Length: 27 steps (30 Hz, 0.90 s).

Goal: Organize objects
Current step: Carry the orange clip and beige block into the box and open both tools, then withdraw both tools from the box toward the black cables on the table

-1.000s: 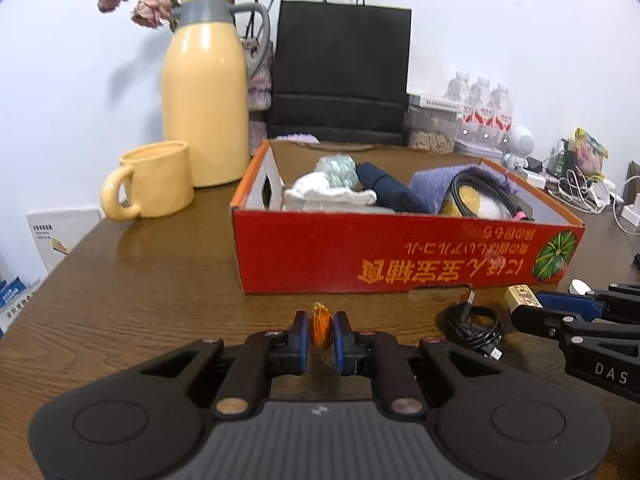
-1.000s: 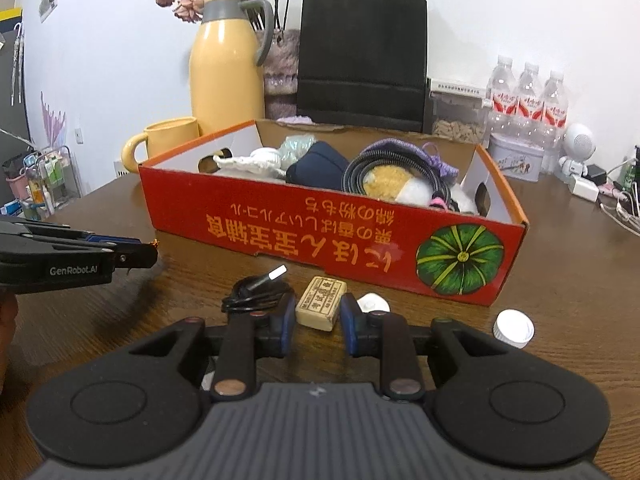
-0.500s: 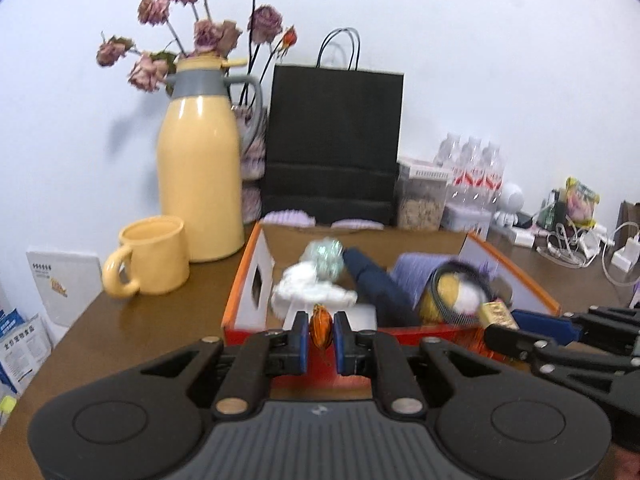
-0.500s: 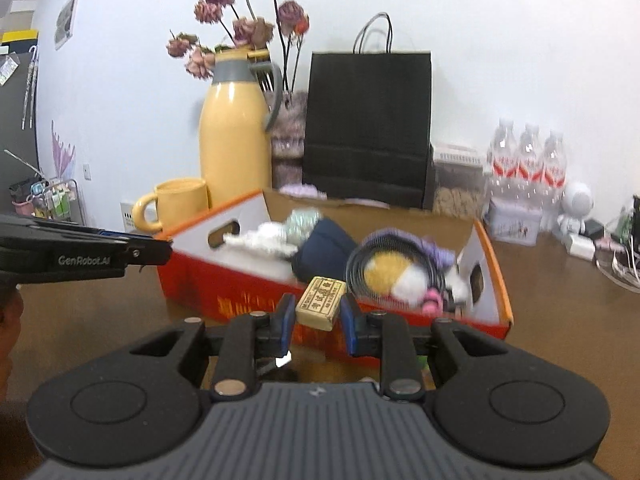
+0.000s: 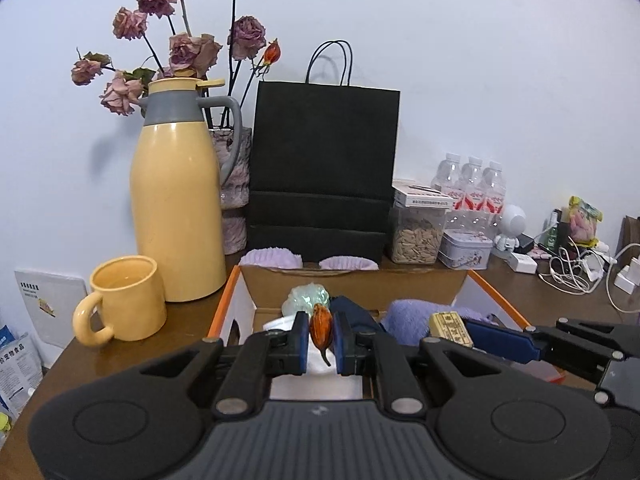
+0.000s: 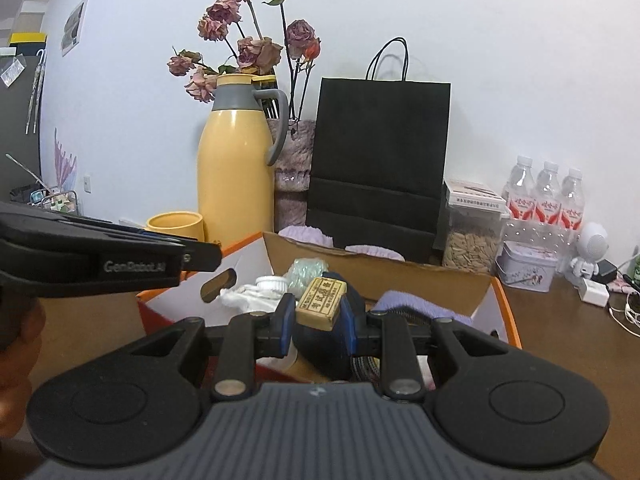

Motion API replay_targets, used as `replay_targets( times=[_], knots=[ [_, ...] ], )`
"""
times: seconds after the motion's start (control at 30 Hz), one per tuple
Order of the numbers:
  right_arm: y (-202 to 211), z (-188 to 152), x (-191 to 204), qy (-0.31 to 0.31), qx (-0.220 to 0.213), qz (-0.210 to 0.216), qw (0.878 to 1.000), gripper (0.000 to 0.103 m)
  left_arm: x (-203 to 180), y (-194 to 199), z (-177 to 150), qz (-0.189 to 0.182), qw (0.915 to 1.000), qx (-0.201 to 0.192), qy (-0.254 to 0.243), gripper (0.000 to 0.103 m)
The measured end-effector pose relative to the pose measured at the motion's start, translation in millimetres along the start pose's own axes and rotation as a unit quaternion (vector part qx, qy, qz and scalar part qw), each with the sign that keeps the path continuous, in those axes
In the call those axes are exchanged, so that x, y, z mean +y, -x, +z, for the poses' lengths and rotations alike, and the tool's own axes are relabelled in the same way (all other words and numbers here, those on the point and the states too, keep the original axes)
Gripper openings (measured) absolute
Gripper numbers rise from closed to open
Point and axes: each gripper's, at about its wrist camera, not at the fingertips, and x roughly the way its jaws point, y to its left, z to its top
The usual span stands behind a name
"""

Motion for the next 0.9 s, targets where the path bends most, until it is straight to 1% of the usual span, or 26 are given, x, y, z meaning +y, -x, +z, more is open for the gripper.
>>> replay_targets(
  times=[0.13,0.4,0.63,0.7,0.73,0.77,0.8,0.83,0.87,0.9],
  knots=[
    [-17,4,-1,0.002,-0.001,-0.002,1.0,0.025,3,-20,7,0.0,1.0,0.004,0.008,0.011],
    [-51,9,-11,-0.004,0.003,-0.004,1.0,0.025,8,-63,11,0.004,0.9997,0.019,0.014,0.011],
    [-70,9,-21,-0.006,0.015,-0.001,1.0,0.025,10,-81,15,0.006,0.9997,0.023,0.01,0.011],
    [-75,9,-22,-0.004,0.021,0.001,1.0,0.025,10,-83,15,0.01,0.9997,0.02,0.007,0.013],
    [-76,9,-22,-0.004,0.025,0.0,1.0,0.026,10,-84,15,0.015,0.9997,0.019,0.006,0.021],
    [-77,8,-23,-0.005,0.027,-0.002,1.0,0.029,10,-85,15,0.02,0.9996,0.019,0.006,0.047],
    [-78,8,-24,-0.004,0.031,-0.008,0.999,0.047,10,-85,15,0.024,0.9995,0.019,0.006,0.063],
    [-78,7,-24,-0.004,0.032,-0.012,0.999,0.074,11,-85,15,0.029,0.9994,0.015,0.007,0.093],
    [-77,7,-25,-0.005,0.029,-0.019,0.999,0.086,12,-84,14,0.034,0.9994,0.006,0.008,0.103],
    [-76,7,-25,-0.005,0.025,-0.022,0.999,0.1,12,-82,13,0.037,0.9993,-0.006,0.01,0.103]
  ],
)
